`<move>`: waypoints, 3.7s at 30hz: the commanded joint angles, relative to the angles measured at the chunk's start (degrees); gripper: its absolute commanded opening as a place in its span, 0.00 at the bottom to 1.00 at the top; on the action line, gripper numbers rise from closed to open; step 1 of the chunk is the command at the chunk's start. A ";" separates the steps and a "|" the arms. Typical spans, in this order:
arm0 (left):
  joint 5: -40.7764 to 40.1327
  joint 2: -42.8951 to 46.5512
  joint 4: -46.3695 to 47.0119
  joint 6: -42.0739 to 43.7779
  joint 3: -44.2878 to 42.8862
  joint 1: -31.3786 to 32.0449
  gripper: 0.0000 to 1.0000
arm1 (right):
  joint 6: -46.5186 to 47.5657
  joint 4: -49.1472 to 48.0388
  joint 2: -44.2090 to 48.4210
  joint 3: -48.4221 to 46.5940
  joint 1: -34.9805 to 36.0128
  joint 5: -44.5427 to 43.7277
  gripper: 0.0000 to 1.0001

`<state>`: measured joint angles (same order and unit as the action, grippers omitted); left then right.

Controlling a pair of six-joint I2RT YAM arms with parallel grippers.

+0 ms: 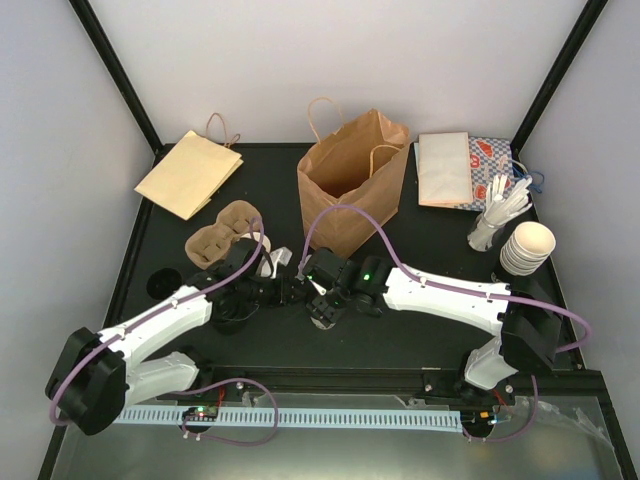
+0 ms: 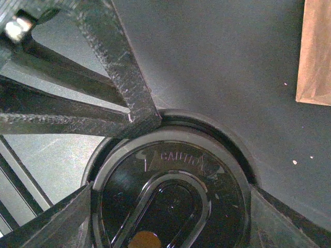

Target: Pack the takeout coffee

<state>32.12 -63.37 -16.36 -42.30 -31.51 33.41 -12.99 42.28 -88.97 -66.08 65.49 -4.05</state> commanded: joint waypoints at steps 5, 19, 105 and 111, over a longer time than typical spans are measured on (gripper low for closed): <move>-9.30 1.50 2.11 -2.95 0.51 0.45 0.22 | 0.27 8.67 -5.80 5.31 3.59 8.20 0.66; -9.29 5.14 4.38 -4.26 2.63 0.13 0.21 | 0.15 8.12 -5.83 5.44 3.57 8.31 0.66; -5.87 2.62 -11.28 8.02 -8.39 0.22 0.56 | -5.21 4.25 9.36 1.29 -0.03 0.14 1.00; -10.36 4.26 -18.48 12.06 -12.61 0.43 0.73 | -5.91 3.57 14.64 3.22 -4.47 0.91 1.00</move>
<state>26.24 -61.21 -28.38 -34.11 -39.92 33.50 -17.89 46.37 -78.59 -64.49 64.29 -3.92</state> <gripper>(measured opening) 0.660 0.999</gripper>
